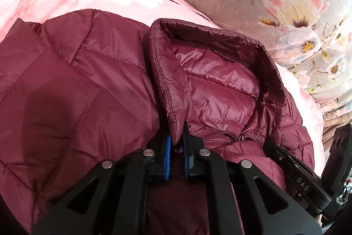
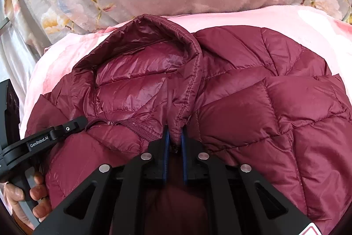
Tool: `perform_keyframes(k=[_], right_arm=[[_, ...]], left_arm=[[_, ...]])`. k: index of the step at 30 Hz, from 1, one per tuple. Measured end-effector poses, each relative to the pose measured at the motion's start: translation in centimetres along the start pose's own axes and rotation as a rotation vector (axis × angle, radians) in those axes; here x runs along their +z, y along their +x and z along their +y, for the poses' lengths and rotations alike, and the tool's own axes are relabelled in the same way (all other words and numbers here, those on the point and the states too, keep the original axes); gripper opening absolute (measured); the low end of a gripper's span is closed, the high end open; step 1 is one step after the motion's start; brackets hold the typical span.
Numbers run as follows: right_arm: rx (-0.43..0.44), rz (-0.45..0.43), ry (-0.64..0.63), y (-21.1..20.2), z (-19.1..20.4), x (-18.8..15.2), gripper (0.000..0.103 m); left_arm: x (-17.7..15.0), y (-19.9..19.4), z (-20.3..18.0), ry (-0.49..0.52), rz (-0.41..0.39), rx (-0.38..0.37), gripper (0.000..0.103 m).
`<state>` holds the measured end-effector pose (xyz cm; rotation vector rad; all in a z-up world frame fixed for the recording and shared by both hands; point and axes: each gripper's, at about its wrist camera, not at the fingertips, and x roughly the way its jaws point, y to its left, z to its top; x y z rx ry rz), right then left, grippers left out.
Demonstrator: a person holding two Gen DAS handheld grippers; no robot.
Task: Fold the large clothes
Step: 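Grasp the hem with both grippers and fold it up toward the collar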
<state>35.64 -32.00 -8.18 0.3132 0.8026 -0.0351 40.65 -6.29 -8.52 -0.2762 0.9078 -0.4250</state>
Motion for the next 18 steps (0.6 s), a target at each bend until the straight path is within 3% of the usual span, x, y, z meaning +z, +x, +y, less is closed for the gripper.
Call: perform_keyframes(k=[12, 18], right_arm=[[0.041, -0.004, 0.038, -0.1, -0.6, -0.1, 0.007], [0.118, 0.022, 0.084, -1.3, -2.0, -0.6, 0.011]], left_arm=[[-0.4, 0.1, -0.8, 0.038, -0.024, 0.034, 0.009], [-0.4, -1.1, 0.0, 0.021, -0.028, -0.01, 0.013]])
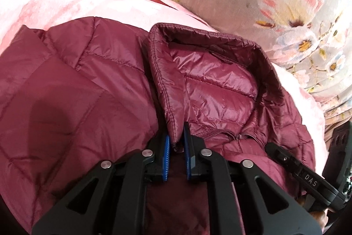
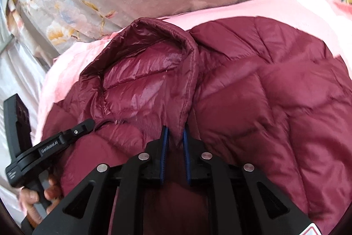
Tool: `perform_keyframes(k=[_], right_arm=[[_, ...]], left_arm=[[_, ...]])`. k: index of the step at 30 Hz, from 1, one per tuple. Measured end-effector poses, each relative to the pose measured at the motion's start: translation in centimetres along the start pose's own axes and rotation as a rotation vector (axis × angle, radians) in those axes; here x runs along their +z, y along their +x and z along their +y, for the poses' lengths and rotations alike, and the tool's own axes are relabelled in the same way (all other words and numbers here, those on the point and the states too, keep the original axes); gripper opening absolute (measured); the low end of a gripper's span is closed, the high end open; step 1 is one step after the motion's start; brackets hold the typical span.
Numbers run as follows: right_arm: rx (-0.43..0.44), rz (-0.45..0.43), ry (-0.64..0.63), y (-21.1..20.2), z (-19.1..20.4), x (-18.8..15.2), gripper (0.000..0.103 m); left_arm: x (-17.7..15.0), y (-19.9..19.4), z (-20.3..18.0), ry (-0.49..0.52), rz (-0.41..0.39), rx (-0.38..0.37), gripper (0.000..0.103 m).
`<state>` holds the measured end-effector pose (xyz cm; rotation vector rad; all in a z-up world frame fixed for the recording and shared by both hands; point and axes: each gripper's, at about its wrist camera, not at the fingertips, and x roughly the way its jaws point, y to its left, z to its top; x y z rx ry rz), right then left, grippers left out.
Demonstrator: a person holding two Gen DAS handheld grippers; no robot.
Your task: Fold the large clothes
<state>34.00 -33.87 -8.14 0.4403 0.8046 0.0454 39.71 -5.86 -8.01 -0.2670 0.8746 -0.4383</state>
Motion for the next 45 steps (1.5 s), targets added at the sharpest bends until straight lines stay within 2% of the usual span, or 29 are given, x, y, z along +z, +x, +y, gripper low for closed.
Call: perform_keyframes(k=[3, 6, 9, 11, 13, 14, 15, 19, 21, 24, 27, 29, 30, 32, 36, 41, 45], right_arm=[[0.015, 0.019, 0.022, -1.9, -1.4, -0.5, 0.011], [-0.041, 0.026, 0.045, -3.7, -2.3, -0.3, 0.015], [-0.079, -0.024, 0.037, -5.2, -1.6, 1.7, 0.023], [-0.04, -0.062, 0.068, -5.6, -0.6, 4.2, 0.026], [0.034, -0.095, 0.122, -5.4, -0.2, 6.3, 0.026], [0.086, -0.117, 0.164, -5.0, -0.1, 7.7, 0.026], [0.097, -0.132, 0.198, -4.3, 0.0, 8.8, 0.026], [0.067, -0.176, 0.288, -2.1, -0.1, 12.0, 0.026], [0.036, -0.169, 0.273, -0.3, 0.4, 13.0, 0.026], [-0.018, -0.11, 0.189, 2.2, 1.3, 13.5, 0.026], [-0.027, -0.019, 0.098, 4.1, 1.8, 12.3, 0.026], [-0.048, 0.003, 0.032, 4.2, 2.1, 11.4, 0.026], [-0.056, 0.016, 0.006, 4.1, 2.0, 10.9, 0.026], [-0.064, 0.035, -0.017, 4.0, 1.6, 10.1, 0.025], [-0.099, 0.055, -0.034, 4.1, 0.8, 9.2, 0.018], [-0.133, 0.056, -0.065, 4.9, 1.0, 8.8, 0.018], [-0.166, 0.022, -0.106, 5.3, 1.5, 8.1, 0.018]], left_arm=[[0.2, -1.7, 0.4, 0.021, 0.009, -0.005, 0.014], [1.3, -3.5, 1.2, 0.016, 0.012, 0.021, 0.013], [4.0, -5.3, 1.6, -0.016, -0.032, 0.015, 0.016], [6.4, -5.6, 1.4, -0.064, -0.045, -0.004, 0.024], [9.3, -5.1, 0.8, -0.118, -0.055, -0.056, 0.035], [10.1, -4.7, 0.7, -0.136, -0.057, -0.06, 0.035], [11.2, -4.1, 0.7, -0.175, -0.06, -0.054, 0.035], [13.8, 0.0, 0.9, -0.305, 0.002, -0.073, 0.034], [14.3, 1.8, 0.8, -0.335, 0.034, -0.071, 0.034], [14.0, 4.0, -0.1, -0.29, 0.08, -0.054, 0.034], [13.1, 5.9, -0.4, -0.231, 0.16, -0.013, 0.032], [12.2, 6.4, 0.1, -0.2, 0.203, 0.009, 0.028], [11.7, 6.6, 0.5, -0.18, 0.22, 0.019, 0.021], [10.9, 6.4, 0.8, -0.147, 0.225, 0.027, 0.017], [9.1, 6.1, 0.8, -0.05, 0.205, 0.054, 0.015], [7.7, 6.1, -0.3, 0.08, 0.131, 0.107, 0.014], [6.4, 6.2, -1.6, 0.183, 0.05, 0.164, 0.014]])
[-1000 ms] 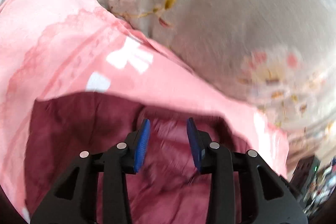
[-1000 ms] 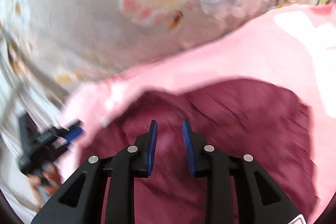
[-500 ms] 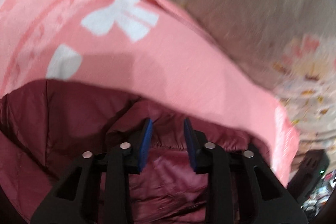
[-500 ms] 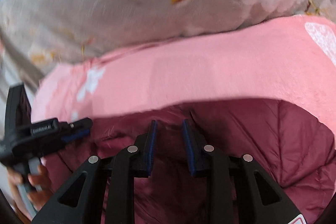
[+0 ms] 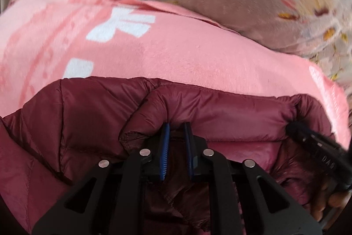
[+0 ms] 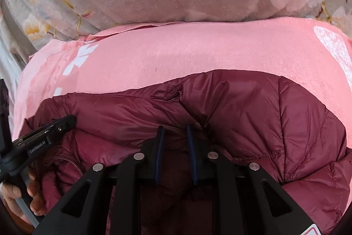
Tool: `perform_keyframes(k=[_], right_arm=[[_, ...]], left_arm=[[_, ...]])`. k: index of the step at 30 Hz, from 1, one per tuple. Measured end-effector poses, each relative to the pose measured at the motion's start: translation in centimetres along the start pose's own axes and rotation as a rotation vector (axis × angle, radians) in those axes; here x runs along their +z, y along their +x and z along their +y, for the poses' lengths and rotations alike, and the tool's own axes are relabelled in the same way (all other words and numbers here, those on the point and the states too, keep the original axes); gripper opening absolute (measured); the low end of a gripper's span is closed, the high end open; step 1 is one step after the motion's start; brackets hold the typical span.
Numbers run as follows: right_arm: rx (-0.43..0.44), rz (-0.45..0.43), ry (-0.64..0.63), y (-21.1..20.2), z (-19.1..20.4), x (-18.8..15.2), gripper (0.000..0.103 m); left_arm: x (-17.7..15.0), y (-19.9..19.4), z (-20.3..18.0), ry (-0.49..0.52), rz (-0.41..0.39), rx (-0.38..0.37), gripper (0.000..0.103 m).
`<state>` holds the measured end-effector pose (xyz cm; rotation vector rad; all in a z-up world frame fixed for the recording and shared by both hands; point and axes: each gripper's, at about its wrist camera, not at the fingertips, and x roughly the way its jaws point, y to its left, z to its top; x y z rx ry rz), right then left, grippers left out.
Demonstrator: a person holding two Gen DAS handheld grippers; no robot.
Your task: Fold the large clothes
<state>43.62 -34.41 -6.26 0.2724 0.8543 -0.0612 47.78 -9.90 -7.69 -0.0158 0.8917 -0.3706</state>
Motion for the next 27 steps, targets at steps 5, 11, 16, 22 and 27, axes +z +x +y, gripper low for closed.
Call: perform_keyframes(k=[5, 11, 16, 22, 27], right_arm=[[-0.039, -0.035, -0.02, 0.1, 0.5, -0.4, 0.018], [-0.065, -0.046, -0.035, 0.2, 0.8, -0.4, 0.018], [-0.079, -0.047, -0.045, 0.4, 1.1, -0.4, 0.018], [-0.08, -0.048, -0.045, 0.4, 1.0, -0.4, 0.018], [-0.082, -0.047, -0.046, 0.3, 1.1, -0.4, 0.018]], left_arm=[[0.0, 0.2, -0.7, 0.031, -0.036, 0.042, 0.014], [-0.1, 0.2, -0.4, 0.016, -0.044, 0.028, 0.014], [-0.2, 0.3, -0.8, 0.034, -0.046, 0.049, 0.014], [-0.2, 0.3, -1.3, 0.054, -0.047, 0.073, 0.013], [-0.1, 0.3, -1.4, 0.061, -0.046, 0.081, 0.013]])
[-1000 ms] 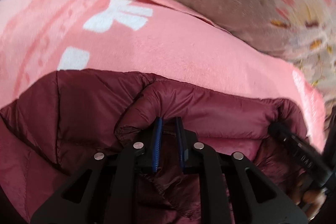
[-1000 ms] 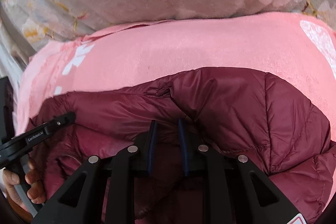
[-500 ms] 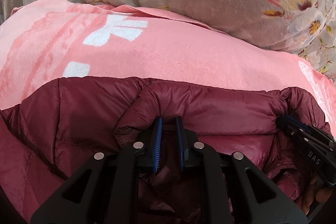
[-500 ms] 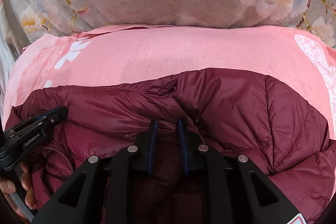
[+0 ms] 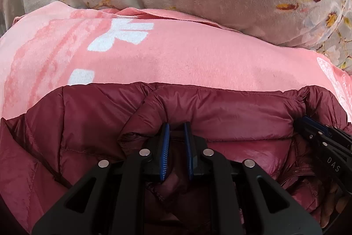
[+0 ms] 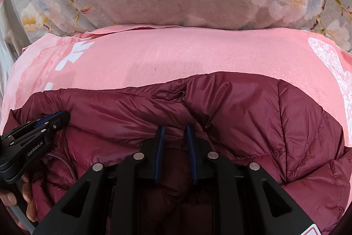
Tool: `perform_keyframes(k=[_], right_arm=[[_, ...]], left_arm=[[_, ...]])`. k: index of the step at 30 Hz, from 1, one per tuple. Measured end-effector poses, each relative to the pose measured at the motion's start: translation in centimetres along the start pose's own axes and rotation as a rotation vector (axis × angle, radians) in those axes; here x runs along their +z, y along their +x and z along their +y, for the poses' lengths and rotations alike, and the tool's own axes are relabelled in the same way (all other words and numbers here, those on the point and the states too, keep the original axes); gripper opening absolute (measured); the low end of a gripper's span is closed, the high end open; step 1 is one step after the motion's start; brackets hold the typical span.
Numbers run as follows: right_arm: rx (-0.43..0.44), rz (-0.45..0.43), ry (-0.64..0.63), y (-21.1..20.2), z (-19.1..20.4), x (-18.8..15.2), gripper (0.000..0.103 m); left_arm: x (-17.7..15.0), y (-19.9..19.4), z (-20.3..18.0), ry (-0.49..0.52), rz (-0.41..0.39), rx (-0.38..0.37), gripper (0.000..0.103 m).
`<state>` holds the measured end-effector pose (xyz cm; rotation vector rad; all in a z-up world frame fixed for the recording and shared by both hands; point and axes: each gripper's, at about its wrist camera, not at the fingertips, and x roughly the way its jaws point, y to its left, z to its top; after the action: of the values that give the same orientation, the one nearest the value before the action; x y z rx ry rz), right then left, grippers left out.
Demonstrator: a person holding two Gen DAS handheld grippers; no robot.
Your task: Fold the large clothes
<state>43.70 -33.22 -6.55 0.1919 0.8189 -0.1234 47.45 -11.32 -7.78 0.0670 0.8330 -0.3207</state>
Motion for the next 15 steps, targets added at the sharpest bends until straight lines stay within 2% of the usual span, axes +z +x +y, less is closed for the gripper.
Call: perform_keyframes(k=[10, 15], right_arm=[[-0.005, 0.002, -0.005, 0.06, 0.09, 0.08, 0.018], [0.024, 0.002, 0.014, -0.15, -0.41, 0.07, 0.018]], left_arm=[[0.04, 0.12, -0.4, 0.024, 0.002, 0.022, 0.013], [0.01, 0.11, -0.64, 0.04, 0.001, 0.04, 0.013]])
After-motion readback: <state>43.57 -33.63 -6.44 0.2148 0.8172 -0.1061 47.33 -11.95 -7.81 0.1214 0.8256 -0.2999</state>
